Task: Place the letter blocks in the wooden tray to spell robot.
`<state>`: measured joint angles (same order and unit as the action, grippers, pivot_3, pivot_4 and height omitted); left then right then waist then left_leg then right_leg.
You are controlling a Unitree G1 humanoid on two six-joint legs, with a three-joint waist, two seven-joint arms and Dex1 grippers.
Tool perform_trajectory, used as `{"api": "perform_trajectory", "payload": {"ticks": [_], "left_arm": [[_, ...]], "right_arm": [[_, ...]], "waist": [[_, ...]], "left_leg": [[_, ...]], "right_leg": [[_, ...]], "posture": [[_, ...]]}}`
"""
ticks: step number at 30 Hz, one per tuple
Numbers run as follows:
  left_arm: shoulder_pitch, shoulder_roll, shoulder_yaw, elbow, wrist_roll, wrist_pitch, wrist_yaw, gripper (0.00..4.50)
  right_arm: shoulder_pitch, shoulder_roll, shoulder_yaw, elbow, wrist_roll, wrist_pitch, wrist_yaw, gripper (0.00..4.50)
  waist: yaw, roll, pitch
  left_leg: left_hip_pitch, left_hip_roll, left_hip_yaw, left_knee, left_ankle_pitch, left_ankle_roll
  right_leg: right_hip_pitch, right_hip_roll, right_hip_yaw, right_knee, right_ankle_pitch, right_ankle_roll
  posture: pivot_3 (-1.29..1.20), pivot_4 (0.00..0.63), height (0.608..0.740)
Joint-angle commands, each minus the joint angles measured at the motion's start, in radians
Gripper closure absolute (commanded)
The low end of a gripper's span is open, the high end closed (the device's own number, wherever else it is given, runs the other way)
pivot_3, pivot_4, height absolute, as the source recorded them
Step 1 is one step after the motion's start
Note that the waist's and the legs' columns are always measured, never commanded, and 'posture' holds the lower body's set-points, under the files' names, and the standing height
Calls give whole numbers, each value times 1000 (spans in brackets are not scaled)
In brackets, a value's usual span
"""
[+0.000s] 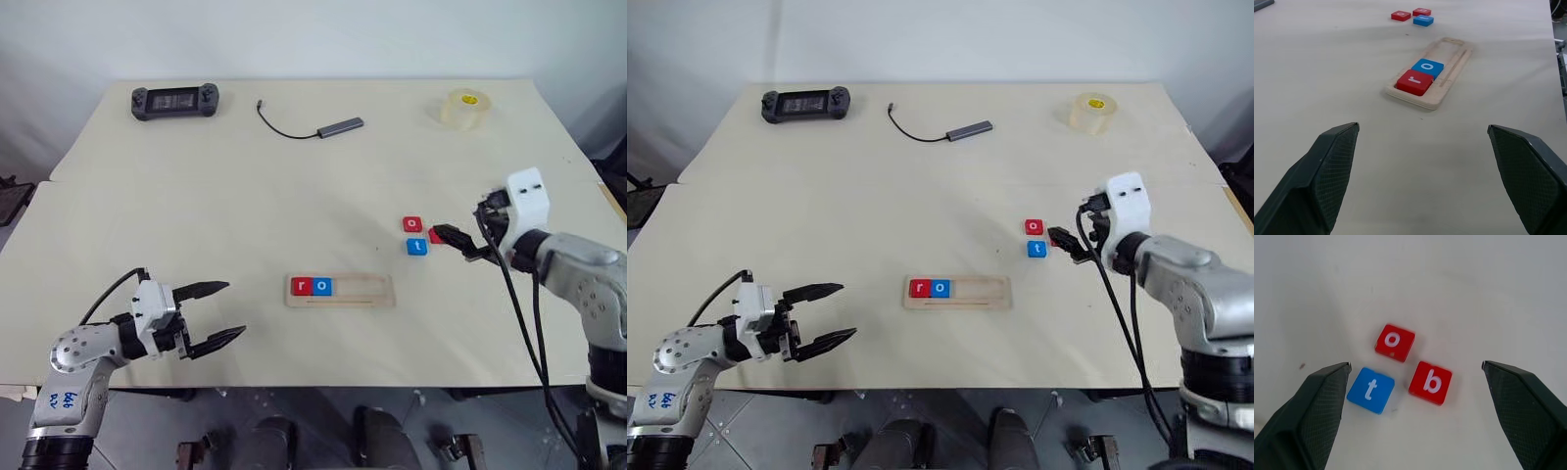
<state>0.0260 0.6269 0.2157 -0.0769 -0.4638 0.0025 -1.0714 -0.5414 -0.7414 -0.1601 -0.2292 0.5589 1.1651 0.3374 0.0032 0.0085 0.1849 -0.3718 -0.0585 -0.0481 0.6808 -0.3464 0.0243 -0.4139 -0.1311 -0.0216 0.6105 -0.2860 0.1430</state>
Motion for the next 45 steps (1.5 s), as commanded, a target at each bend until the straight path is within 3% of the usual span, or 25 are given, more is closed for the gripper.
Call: {"api": "perform_trajectory", "payload": {"ticks": [1,12,28,37,45], "left_arm": [[10,-11,0,-46,7,-23,23,35],[13,-23,-16,-69,9,-24,56,35],[11,-24,-27,-121,6,-17,92,35],[11,-23,-31,-136,-2,-16,99,0],[-91,-35,-94,-52,7,-17,44,0]], "right_arm": [[-39,4,31,27,-31,51,-15,0],[-84,83,26,98,-111,37,-67,0],[-222,207,67,378,-262,-19,-127,0],[-198,230,39,324,-285,37,-160,3030],[-142,211,-56,158,-271,109,-176,3037]], "waist": [[-1,0,0],[-5,0,0],[-8,0,0],[-5,0,0],[-5,0,0]], "left_leg": [[0,0,0,0,0,0],[0,-2,3,0,-1,1],[0,-2,4,0,-1,1],[0,-2,3,0,-1,1],[0,-2,3,0,-1,2]], "right_leg": [[0,0,0,0,0,0],[-1,2,-5,0,1,1],[-2,3,-4,2,0,1],[-2,3,-4,2,0,1],[-2,3,-4,2,1,1]], "posture": [[0,150,740],[0,150,740],[0,150,740],[0,150,740],[0,150,740]]}}
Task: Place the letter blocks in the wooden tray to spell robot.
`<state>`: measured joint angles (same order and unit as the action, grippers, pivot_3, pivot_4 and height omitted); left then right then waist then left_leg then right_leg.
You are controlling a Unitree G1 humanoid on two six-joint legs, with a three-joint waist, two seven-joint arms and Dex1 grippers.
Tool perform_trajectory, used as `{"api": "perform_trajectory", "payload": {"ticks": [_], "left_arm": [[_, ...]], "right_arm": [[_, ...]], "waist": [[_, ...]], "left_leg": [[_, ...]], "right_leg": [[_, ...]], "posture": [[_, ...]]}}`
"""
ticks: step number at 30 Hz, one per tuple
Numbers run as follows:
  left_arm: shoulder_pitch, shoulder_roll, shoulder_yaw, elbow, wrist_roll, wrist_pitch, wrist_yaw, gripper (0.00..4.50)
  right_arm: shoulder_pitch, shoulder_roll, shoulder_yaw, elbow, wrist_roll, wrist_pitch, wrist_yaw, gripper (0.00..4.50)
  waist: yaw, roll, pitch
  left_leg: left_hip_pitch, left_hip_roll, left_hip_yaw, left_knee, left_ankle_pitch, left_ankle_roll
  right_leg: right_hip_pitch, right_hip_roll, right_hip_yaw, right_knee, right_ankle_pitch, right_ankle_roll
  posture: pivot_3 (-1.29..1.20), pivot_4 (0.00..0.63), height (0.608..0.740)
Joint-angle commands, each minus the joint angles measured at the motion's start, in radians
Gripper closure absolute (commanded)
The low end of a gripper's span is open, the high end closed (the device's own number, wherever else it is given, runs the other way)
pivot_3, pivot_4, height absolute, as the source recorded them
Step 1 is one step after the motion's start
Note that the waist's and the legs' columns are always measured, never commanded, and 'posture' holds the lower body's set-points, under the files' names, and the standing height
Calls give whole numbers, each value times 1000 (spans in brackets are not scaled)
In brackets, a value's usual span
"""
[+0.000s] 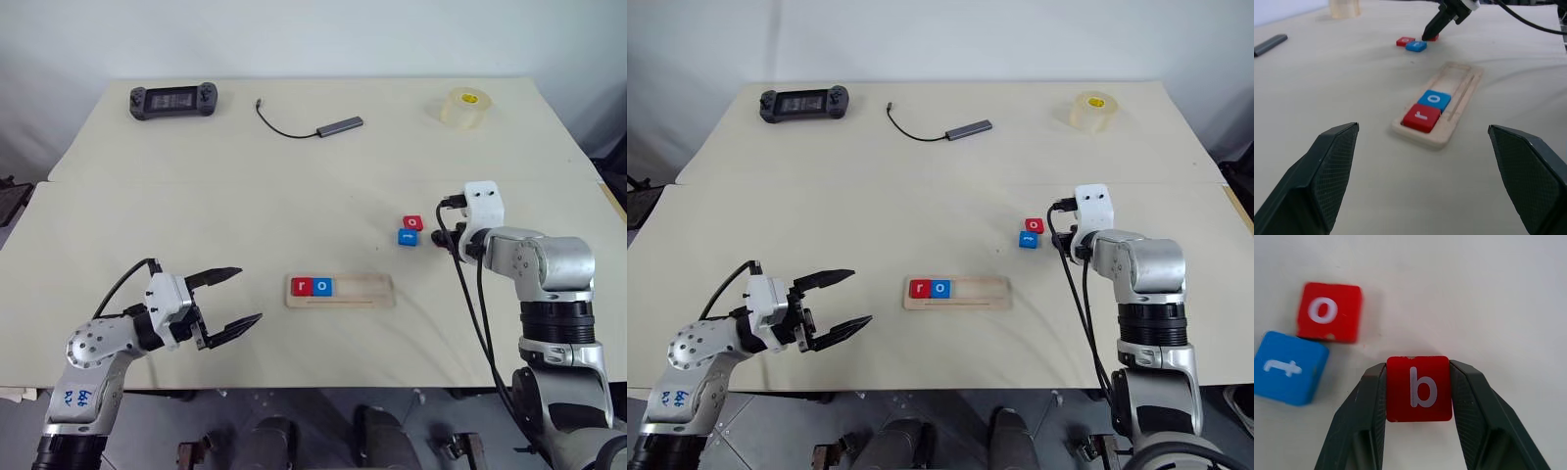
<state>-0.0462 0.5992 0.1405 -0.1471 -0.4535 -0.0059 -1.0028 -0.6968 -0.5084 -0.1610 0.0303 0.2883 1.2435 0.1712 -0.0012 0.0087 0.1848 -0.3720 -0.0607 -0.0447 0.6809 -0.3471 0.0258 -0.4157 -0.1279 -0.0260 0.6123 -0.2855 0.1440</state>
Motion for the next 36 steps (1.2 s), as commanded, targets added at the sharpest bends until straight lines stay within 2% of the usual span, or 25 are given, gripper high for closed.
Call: {"api": "perform_trajectory", "payload": {"ticks": [1,5,9,13,18,23,27,28,30,33,36], "left_arm": [[-33,-10,-28,30,-2,-9,-33,0],[-77,-25,-58,69,0,-12,-53,0],[-117,-40,-86,115,5,-21,-85,0],[-152,-47,-105,151,7,-24,-115,0],[-187,-39,-99,188,3,-27,-143,0],[-183,-33,-93,178,-1,-26,-152,0],[-175,-25,-89,163,-5,-23,-162,0],[-173,-22,-88,159,-7,-22,-164,0],[-173,-16,-86,156,-9,-21,-170,0],[-174,-12,-83,154,-9,-23,-174,0],[-174,-15,-83,148,-7,-25,-173,0]], "right_arm": [[26,-26,-74,-146,7,58,-9,3037],[75,-20,-162,-316,21,201,-17,3037],[157,47,-224,-519,19,362,-28,3037],[269,155,-229,-651,20,371,-61,3037],[336,273,-194,-728,-1,371,-108,3037],[349,295,-189,-747,1,371,-107,1263],[314,164,-211,-749,55,371,3,19],[312,103,-213,-741,86,360,58,19],[351,-90,-196,-700,143,261,219,19],[468,-338,-135,-622,159,-59,511,19],[558,-432,-116,-516,154,-399,767,19]], "waist": [[-1,0,0],[-1,0,0],[0,0,0],[0,0,0],[-2,0,0],[-3,0,0],[0,0,0],[0,0,0],[2,0,0],[2,0,0],[-2,-2,1]], "left_leg": [[0,0,0,0,0,0],[-1,0,0,-1,0,0],[-1,1,0,-1,0,0],[-1,1,0,-1,0,0],[-1,0,1,0,0,0],[0,0,2,0,0,0],[-1,-2,2,0,0,1],[-1,-2,2,0,0,1],[-1,-3,2,0,0,1],[-1,-3,2,-1,0,3],[1,0,2,-2,0,3]], "right_leg": [[0,0,0,0,0,0],[-1,0,0,0,0,0],[-1,1,0,0,0,0],[-2,1,1,1,0,0],[-3,1,3,4,0,0],[-4,1,4,6,0,0],[-4,0,4,6,0,0],[-4,0,4,6,0,0],[-4,-1,4,6,0,0],[-3,-1,3,2,0,0],[2,2,2,-3,1,1]], "posture": [[0,150,740],[0,150,740],[0,150,740],[0,150,740],[0,150,740],[0,150,740],[0,150,740],[0,150,740],[0,150,740],[0,150,740],[0,150,740]]}}
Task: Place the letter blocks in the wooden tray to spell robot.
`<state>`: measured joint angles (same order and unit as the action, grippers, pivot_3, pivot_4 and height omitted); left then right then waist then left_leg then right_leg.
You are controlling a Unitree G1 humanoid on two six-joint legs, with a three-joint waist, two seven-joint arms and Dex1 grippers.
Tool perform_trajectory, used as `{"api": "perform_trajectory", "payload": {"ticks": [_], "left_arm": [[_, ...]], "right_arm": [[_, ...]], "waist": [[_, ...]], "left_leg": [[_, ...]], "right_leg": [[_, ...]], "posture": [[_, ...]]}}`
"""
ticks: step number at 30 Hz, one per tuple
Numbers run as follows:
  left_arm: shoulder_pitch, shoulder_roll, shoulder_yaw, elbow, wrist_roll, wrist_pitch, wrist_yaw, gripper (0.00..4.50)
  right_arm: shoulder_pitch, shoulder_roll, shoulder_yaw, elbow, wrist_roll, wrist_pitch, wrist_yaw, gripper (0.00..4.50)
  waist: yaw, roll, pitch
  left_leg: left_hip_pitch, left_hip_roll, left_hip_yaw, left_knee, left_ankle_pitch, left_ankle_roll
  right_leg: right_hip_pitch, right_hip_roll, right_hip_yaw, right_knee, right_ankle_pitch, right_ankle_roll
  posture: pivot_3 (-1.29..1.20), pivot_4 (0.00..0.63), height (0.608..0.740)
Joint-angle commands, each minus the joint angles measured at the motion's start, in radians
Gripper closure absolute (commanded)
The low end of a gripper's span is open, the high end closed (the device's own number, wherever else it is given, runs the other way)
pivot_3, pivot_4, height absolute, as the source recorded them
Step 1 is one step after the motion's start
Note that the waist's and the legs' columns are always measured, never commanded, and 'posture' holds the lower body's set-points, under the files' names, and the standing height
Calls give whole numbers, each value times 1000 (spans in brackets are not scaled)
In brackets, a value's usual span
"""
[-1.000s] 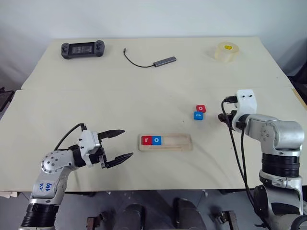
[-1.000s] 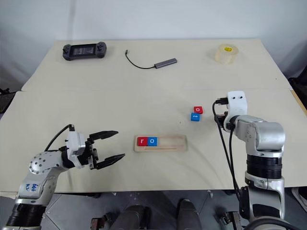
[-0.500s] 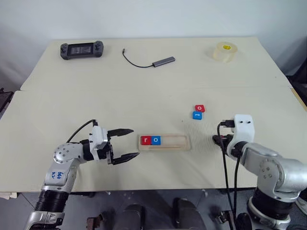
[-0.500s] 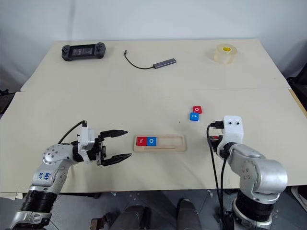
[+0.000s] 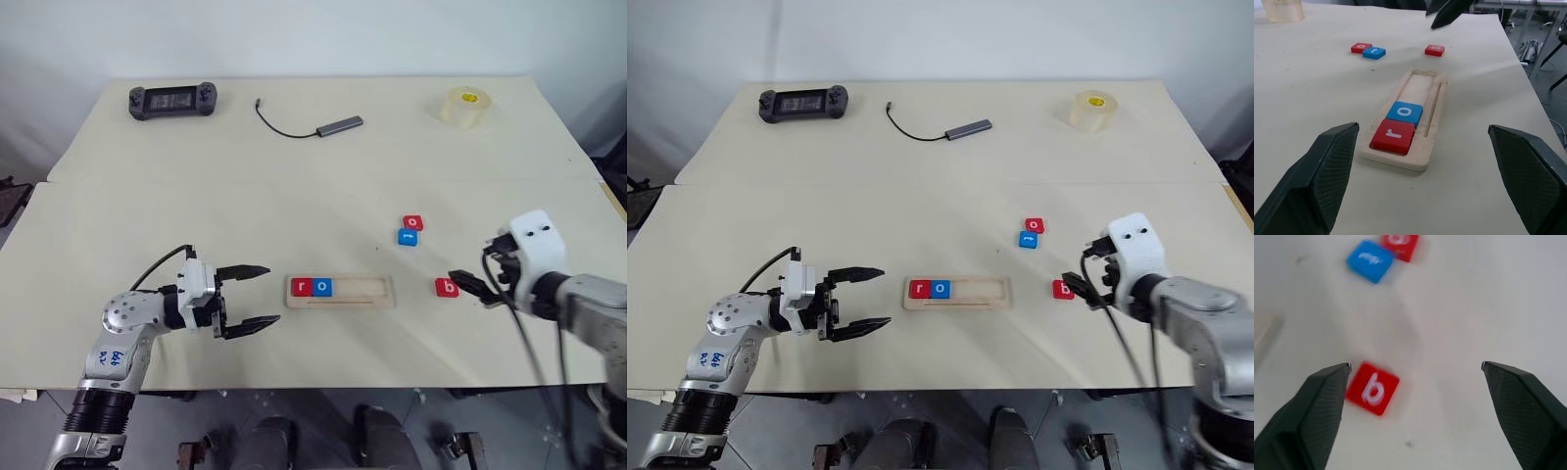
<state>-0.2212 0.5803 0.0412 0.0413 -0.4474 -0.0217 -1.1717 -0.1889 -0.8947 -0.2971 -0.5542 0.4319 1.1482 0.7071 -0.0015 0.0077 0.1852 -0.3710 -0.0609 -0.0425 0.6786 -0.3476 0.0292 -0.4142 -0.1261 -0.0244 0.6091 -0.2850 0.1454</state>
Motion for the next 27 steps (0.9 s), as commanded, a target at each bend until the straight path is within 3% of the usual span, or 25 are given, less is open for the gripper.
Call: {"api": "perform_trajectory", "payload": {"ticks": [1,4,6,12,17,20,27], "left_arm": [[3,2,13,-48,-15,-12,-6,0],[12,-5,1,-75,-18,-16,-14,0],[18,-10,-7,-95,-15,-13,-10,0],[43,-11,-10,-143,-10,-2,15,0],[70,-3,1,-174,-11,6,37,0],[91,6,16,-192,-14,11,50,0],[96,13,25,-198,-20,21,61,0]], "right_arm": [[64,-73,50,146,-35,-438,290,19],[62,-134,152,375,-152,-801,449,19],[-4,-131,209,531,-183,-944,522,19],[-245,-58,330,925,-276,-1155,598,19],[-337,-9,370,1074,-291,-1216,658,19],[-357,18,380,1095,-281,-1228,689,589],[-400,61,390,1129,-281,-1244,738,2966]], "waist": [[-4,-1,0],[-2,-1,1],[-2,-1,1],[-3,-1,1],[-2,-1,1],[-3,-1,1],[-6,-1,1]], "left_leg": [[0,1,1,0,0,0],[1,1,3,2,0,0],[1,1,3,3,0,0],[2,2,2,3,0,-1],[1,2,1,4,0,-2],[1,2,1,4,0,-2],[2,3,1,4,1,-4]], "right_leg": [[0,1,1,-1,0,1],[1,1,2,-1,1,2],[1,0,2,-1,1,3],[1,0,2,-4,1,2],[1,0,1,-5,1,2],[2,-1,0,-5,1,2],[2,-1,1,-4,1,2]], "posture": [[0,150,740],[0,150,740],[0,150,740],[0,150,740],[0,150,740],[0,150,740],[0,150,740]]}}
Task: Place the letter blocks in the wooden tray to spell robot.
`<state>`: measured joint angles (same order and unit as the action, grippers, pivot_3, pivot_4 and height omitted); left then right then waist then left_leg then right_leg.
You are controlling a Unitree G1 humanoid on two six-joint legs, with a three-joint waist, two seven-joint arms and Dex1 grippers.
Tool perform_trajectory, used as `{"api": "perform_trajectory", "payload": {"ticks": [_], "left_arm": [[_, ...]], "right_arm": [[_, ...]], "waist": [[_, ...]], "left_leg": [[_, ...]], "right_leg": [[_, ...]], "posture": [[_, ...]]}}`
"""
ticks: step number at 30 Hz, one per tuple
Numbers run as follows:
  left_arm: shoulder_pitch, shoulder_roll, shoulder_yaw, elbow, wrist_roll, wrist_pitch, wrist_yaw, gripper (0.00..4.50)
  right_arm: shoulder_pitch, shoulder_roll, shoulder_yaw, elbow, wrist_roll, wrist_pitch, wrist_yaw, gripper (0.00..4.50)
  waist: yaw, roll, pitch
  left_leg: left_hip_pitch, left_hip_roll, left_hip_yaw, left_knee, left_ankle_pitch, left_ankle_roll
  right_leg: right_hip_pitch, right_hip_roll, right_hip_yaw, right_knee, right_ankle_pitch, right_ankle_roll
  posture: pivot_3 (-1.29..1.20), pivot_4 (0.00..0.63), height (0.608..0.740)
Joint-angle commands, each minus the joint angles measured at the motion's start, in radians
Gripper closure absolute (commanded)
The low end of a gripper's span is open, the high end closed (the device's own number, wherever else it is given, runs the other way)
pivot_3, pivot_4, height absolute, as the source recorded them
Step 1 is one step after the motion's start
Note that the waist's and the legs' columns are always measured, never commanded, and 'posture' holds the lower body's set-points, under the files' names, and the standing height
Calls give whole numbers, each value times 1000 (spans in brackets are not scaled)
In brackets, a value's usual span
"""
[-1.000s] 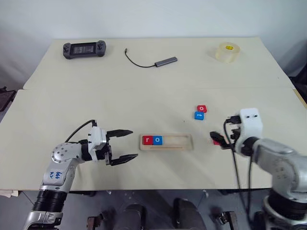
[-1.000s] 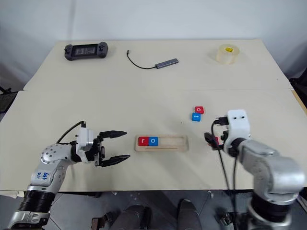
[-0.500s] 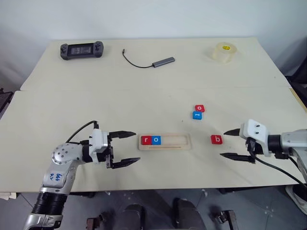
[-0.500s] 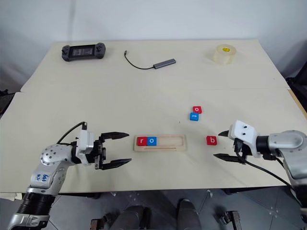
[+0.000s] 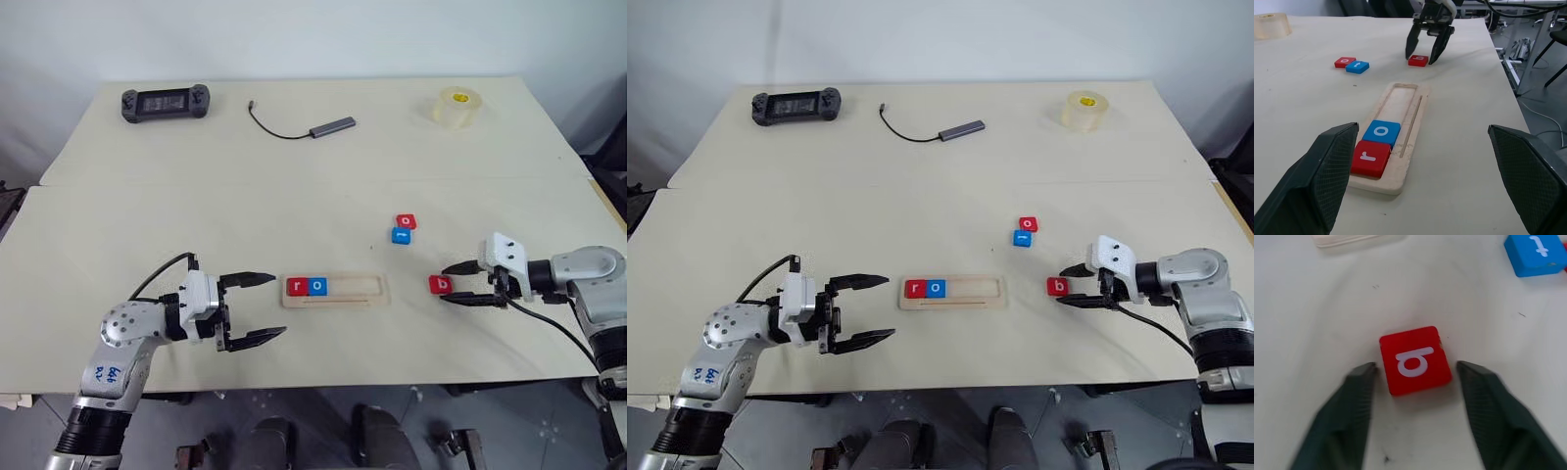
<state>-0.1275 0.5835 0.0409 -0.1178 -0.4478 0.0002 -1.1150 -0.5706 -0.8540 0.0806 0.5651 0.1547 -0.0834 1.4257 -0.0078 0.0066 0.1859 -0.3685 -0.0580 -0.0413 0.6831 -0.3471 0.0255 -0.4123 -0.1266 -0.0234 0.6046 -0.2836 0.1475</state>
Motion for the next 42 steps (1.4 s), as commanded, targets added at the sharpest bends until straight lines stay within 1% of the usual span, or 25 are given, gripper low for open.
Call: {"api": "perform_trajectory", "payload": {"ticks": [1,4,7,10,13,18,27,29,33,35,36,41,42], "left_arm": [[2,11,25,-38,-20,-1,4,0],[6,18,30,-40,-18,0,7,0],[17,26,41,-38,-18,-3,10,0],[27,26,50,-38,-15,-4,18,0],[36,24,50,-45,-14,-2,26,0],[71,14,48,-80,-8,0,57,0],[120,20,64,-126,-12,7,99,0],[125,21,64,-134,-13,9,106,0],[130,22,64,-141,-13,12,116,0],[135,23,64,-146,-14,13,120,0],[136,23,63,-148,-14,13,121,0],[134,20,59,-147,-13,13,127,0],[131,19,57,-146,-13,13,127,0]], "right_arm": [[-25,25,13,6,0,-11,29,3041],[-36,30,18,-62,20,27,65,3039],[-56,44,39,-237,74,169,90,3039],[-109,88,97,-392,59,401,12,3039],[-141,131,139,-461,42,511,-45,3039],[-169,224,226,-474,-10,534,-109,3039],[-168,258,273,-476,-29,521,-116,3039],[-167,263,278,-477,-33,523,-118,2261],[-176,270,266,-470,-34,508,-132,923],[-181,265,249,-485,-20,517,-133,276],[-179,257,239,-501,-9,525,-127,33],[-146,209,208,-558,19,546,-118,33],[-138,201,205,-560,18,550,-122,220]], "waist": [[1,0,0],[4,0,0],[2,1,0],[2,1,0],[9,1,0],[10,1,0],[5,1,0],[4,1,0],[4,1,0],[4,1,0],[4,1,0],[7,1,0],[7,1,0]], "left_leg": [[0,0,0,0,0,0],[0,0,0,0,0,0],[-1,0,0,0,0,0],[-1,0,0,0,0,-1],[-1,0,-2,0,0,-1],[-4,-2,-6,0,0,0],[-4,-3,-6,-1,-1,0],[-4,-3,-6,-1,-1,0],[-4,-3,-6,-1,-1,0],[-4,-3,-6,-1,-1,0],[-4,-3,-6,-1,-1,0],[-4,-3,-6,-1,-1,0],[-4,-3,-6,-1,-1,0]], "right_leg": [[0,0,0,0,0,0],[0,0,0,1,0,0],[-1,-2,0,2,0,0],[-2,-3,0,2,0,0],[-2,-4,-1,2,0,-1],[-1,-3,-5,4,-1,-1],[-2,-2,-6,4,-1,-1],[-2,-2,-6,4,-1,-1],[-2,-2,-6,4,-1,-1],[-2,-2,-6,4,-1,-1],[-2,-2,-6,4,-1,-1],[-1,-2,-6,4,-1,-1],[-1,-3,-6,4,-1,-1]], "posture": [[0,150,740],[0,150,740],[0,150,740],[0,150,740],[0,150,740],[0,150,740],[0,150,740],[0,150,740],[0,150,740],[0,150,740],[0,150,740],[0,150,740],[0,150,740]]}}
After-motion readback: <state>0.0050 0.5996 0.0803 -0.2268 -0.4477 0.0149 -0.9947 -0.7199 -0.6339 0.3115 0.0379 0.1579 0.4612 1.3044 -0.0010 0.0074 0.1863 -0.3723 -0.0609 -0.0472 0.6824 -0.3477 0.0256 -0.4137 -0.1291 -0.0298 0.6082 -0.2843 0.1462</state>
